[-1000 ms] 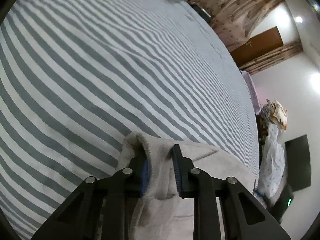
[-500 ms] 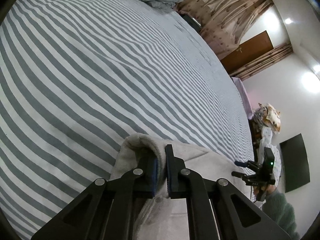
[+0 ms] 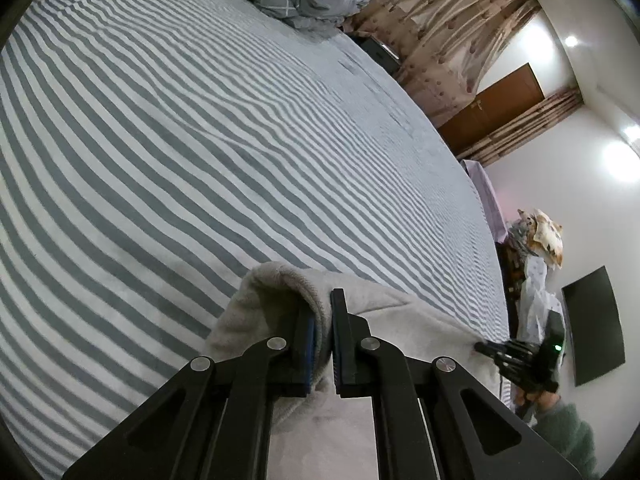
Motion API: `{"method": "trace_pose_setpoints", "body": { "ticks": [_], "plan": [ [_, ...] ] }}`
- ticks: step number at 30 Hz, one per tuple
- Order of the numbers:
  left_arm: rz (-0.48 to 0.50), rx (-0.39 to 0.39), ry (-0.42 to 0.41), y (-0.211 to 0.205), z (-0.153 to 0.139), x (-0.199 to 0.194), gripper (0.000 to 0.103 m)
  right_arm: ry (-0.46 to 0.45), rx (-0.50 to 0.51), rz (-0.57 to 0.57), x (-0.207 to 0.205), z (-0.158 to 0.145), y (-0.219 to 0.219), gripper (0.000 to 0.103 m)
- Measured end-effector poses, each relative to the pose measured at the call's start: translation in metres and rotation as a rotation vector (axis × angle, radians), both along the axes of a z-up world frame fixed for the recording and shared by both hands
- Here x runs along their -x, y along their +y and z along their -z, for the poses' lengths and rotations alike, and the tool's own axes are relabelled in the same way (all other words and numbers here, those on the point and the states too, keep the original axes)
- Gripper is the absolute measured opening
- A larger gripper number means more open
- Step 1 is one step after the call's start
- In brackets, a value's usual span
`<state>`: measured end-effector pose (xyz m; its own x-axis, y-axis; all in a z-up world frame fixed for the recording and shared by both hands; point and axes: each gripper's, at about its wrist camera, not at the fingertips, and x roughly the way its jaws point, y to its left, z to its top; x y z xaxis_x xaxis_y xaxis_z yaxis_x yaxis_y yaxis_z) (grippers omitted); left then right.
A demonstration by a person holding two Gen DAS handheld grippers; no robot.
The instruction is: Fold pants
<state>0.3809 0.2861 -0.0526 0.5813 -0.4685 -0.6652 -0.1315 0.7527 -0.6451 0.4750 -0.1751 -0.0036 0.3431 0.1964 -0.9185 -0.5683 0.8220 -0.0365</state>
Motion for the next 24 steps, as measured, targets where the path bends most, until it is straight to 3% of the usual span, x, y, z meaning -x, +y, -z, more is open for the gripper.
{"method": "trace_pose_setpoints", "body": {
  "ticks": [6, 12, 17, 24],
  "plan": [
    [0.002, 0.044, -0.049, 0.005, -0.029, 0.031, 0.007, -0.112, -0.018, 0.078, 0.071, -0.057, -0.008, 0.005],
    [0.044, 0.025, -0.076, -0.002, -0.059, 0.081, 0.007, -0.181, -0.032, 0.119, 0.148, -0.084, -0.005, 0.005],
    [0.075, 0.013, -0.065, -0.002, -0.067, 0.132, 0.007, -0.166, -0.091, 0.167, 0.208, -0.071, -0.012, 0.005],
    [0.108, -0.026, -0.018, -0.01, -0.051, 0.208, 0.009, -0.071, -0.145, 0.243, 0.275, -0.027, -0.033, 0.005]
  ]
}}
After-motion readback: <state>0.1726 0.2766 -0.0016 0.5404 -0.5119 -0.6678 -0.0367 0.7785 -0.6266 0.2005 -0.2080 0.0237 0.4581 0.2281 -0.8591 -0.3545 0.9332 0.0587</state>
